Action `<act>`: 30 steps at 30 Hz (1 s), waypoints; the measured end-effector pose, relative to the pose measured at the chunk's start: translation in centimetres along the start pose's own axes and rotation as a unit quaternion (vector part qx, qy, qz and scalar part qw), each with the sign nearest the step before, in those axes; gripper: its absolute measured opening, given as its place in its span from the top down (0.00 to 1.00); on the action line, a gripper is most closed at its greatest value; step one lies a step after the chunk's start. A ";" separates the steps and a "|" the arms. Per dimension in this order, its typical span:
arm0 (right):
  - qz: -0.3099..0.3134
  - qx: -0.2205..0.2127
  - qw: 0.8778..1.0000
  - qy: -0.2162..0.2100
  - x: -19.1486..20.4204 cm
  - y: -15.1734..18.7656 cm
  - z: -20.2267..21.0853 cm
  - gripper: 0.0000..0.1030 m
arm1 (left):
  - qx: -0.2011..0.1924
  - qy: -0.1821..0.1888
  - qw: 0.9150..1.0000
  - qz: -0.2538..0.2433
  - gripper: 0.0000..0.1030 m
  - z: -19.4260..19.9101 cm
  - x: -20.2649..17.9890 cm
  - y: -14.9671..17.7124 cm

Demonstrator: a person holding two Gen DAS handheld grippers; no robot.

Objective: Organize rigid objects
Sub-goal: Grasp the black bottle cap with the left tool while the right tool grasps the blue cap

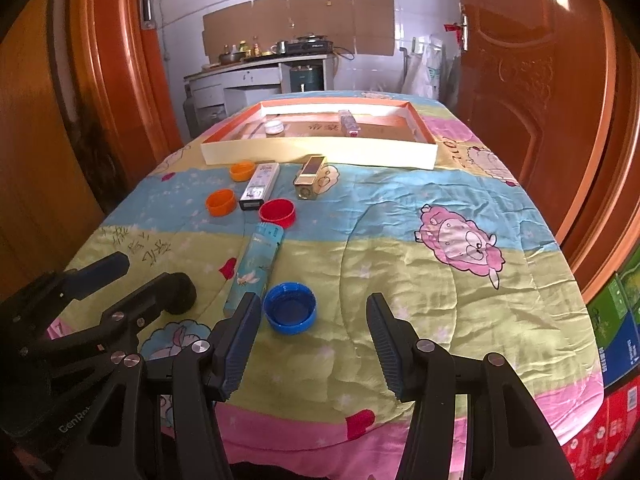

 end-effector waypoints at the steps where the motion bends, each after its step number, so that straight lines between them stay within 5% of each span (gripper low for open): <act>1: 0.001 0.002 1.000 0.001 0.0 0.1 -0.1 0.45 | 0.003 0.001 1.000 0.000 0.44 -0.1 0.1 0.1; 25: 0.013 0.014 1.000 0.007 0.2 0.1 -1.6 0.46 | 0.020 0.009 1.000 0.003 0.44 -1.9 0.6 0.2; 27: 0.015 0.016 1.000 0.011 0.3 0.1 -1.7 0.57 | 0.018 0.015 1.000 0.004 0.46 -1.9 0.6 0.2; 30: 0.018 0.015 1.000 0.018 0.3 0.1 -1.6 0.70 | 0.016 0.017 1.000 0.008 0.63 -1.8 0.8 0.2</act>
Point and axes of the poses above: each gripper's, at about its wrist camera, not at the fingertips, and z roughly against the way its jaws point, x to its left, y to its underside, the point moved 1 cm from there along -z, roughly the way its jaws point, and after that the axes turned 12 degrees about x, right-handed, at the moved point
